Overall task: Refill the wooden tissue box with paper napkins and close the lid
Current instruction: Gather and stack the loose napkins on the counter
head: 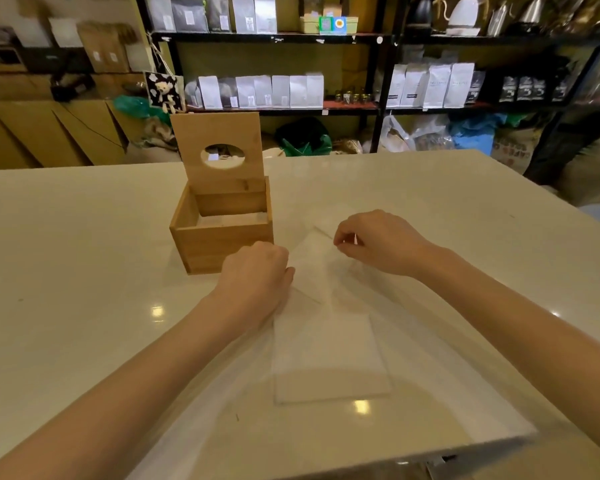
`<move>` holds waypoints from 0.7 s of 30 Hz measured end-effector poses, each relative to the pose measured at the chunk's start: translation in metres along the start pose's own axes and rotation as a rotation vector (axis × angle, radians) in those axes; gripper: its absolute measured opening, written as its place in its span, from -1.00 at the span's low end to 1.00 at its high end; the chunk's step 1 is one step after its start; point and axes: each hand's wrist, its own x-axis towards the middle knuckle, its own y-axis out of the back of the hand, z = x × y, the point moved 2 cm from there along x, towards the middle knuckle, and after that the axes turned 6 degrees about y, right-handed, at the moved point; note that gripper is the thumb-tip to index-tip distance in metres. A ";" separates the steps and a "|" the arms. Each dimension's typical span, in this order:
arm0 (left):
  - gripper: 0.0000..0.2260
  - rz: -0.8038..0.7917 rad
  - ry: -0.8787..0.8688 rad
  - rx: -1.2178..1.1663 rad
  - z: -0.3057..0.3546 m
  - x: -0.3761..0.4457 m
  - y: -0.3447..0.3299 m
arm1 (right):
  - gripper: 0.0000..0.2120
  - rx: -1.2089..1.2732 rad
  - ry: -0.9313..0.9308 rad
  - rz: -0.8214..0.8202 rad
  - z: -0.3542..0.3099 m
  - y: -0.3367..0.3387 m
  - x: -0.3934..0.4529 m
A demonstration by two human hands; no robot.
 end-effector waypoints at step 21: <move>-0.87 -0.114 0.106 0.322 0.019 0.021 -0.012 | -0.72 -0.152 0.286 -0.050 0.024 -0.029 0.062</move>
